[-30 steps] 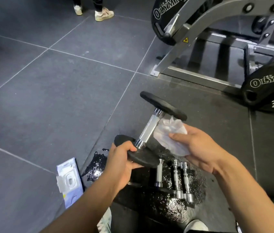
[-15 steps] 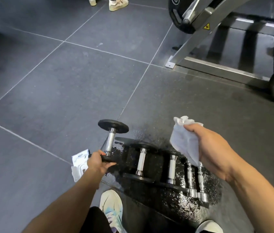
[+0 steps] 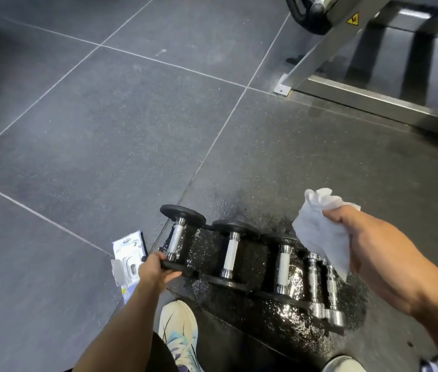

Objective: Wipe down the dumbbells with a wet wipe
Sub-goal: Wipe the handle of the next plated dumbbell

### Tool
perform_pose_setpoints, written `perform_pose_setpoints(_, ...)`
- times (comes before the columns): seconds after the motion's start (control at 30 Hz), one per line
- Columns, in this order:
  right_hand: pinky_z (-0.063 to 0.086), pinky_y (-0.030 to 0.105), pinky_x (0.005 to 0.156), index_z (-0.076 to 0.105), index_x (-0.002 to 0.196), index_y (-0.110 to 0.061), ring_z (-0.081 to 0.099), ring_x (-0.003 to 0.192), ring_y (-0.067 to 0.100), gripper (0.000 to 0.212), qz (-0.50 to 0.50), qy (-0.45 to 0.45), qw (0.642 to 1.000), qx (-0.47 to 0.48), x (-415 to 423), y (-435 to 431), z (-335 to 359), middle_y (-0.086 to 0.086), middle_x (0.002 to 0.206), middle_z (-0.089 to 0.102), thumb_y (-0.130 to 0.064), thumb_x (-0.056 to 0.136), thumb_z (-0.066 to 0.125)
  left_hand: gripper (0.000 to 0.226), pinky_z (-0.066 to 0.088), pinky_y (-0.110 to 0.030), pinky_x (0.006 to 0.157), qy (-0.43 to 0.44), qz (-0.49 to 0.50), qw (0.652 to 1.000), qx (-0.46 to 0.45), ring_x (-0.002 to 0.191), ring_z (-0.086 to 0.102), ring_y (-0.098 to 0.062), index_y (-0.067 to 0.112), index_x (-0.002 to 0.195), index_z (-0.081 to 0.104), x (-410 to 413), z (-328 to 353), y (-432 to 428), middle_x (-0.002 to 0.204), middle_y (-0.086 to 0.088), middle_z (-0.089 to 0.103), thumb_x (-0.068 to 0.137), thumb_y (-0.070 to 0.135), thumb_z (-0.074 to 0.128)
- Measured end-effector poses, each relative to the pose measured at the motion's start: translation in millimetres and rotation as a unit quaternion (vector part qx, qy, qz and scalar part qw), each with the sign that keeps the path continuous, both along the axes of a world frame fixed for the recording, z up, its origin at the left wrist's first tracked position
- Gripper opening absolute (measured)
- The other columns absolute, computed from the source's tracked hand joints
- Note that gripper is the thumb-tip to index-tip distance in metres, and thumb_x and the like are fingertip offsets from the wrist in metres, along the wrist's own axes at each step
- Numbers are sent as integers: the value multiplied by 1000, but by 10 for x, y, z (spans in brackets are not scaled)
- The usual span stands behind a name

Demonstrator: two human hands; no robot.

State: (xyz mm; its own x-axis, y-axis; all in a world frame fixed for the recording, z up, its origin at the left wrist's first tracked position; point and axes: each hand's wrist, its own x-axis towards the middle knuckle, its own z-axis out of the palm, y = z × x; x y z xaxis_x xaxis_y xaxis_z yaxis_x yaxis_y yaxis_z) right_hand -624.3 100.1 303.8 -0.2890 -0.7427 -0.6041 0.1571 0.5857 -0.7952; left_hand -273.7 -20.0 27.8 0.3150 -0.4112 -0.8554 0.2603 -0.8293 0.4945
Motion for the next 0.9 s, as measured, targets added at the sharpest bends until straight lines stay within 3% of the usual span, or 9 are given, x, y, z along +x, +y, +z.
perform_pose_setpoints(0.1, 42, 51, 116, 75, 116, -18, 73, 115, 21, 43, 18, 15, 1000, 6, 57, 9, 22, 0, 117, 79, -51, 94, 60, 17, 64, -48, 48, 31, -26, 999, 12, 100, 72, -44, 7, 96, 52, 28, 12, 53, 119, -30, 67, 102, 22, 56)
perform_pose_setpoints(0.17, 43, 53, 116, 74, 115, -15, 73, 115, 25, 53, 23, 27, 999, 12, 63, 15, 43, 4, 116, 79, -57, 87, 60, 53, 65, -51, 56, 41, -80, 995, 51, 111, 70, -46, 2, 117, 57, -30, 18, 148, 125, -29, 67, 99, 51, 63)
perform_pose_setpoints(0.23, 43, 52, 116, 74, 116, -16, 73, 114, 23, 45, 19, 34, 999, 15, 50, 23, 70, 2, 116, 79, -52, 94, 59, 86, 66, -53, 65, 67, -158, 979, 112, 105, 71, -47, -4, 126, 55, -148, 26, 291, 122, -30, 67, 87, 71, 67)
perform_pose_setpoints(0.33, 42, 47, 117, 69, 128, -27, 71, 117, 15, 41, 15, 28, 999, 15, 53, 53, 110, -8, 122, 77, -51, 95, 58, 105, 65, -58, 79, 132, -237, 944, 186, 105, 72, -48, -10, 138, 52, -416, 16, 448, 123, -32, 68, 81, 77, 70)
perform_pose_setpoints(0.47, 39, 48, 120, 63, 137, -36, 67, 124, 13, 66, 28, 45, 998, 17, 24, 94, 87, -13, 130, 73, -62, 77, 59, 96, 63, -64, 79, 171, -200, 945, 195, 108, 69, -52, -6, 154, 34, -706, -64, 488, 134, -33, 61, 96, 65, 61)
perform_pose_setpoints(0.57, 38, 47, 120, 64, 134, -39, 66, 124, 12, 64, 32, 49, 998, 10, 9, 123, 88, -16, 132, 71, -63, 75, 57, 86, 59, -71, 83, 200, -155, 945, 208, 108, 67, -60, -4, 156, 30, -773, -117, 536, 139, -38, 55, 100, 53, 61)
perform_pose_setpoints(0.7, 33, 47, 123, 63, 138, -42, 58, 134, 11, 69, 22, 57, 998, 13, -29, 112, 59, -17, 143, 64, -67, 74, 57, 48, 48, -74, 103, 190, -95, 956, 204, 126, 54, -65, -10, 143, 41, -889, -124, 587, 139, -43, 49, 101, 9, 57)
perform_pose_setpoints(0.8, 39, 54, 116, 73, 120, -30, 63, 127, 22, 68, 14, 81, 996, 29, -74, 124, 14, -1, 133, 71, -75, 72, 57, 27, 41, -75, 109, 197, -43, 962, 183, 130, 49, -62, -9, 127, 50, -1004, -55, 591, 129, -41, 54, 101, -4, 48)
perform_pose_setpoints(0.9, 42, 71, 107, 68, 116, -5, 62, 111, 53, 77, 13, 80, 995, 60, -103, 171, -27, 35, 123, 63, -69, 76, 52, 10, 40, -76, 108, 206, -42, 965, 160, 116, 52, -61, -8, 107, 54, -1102, 152, 595, 116, -37, 56, 102, -6, 44)
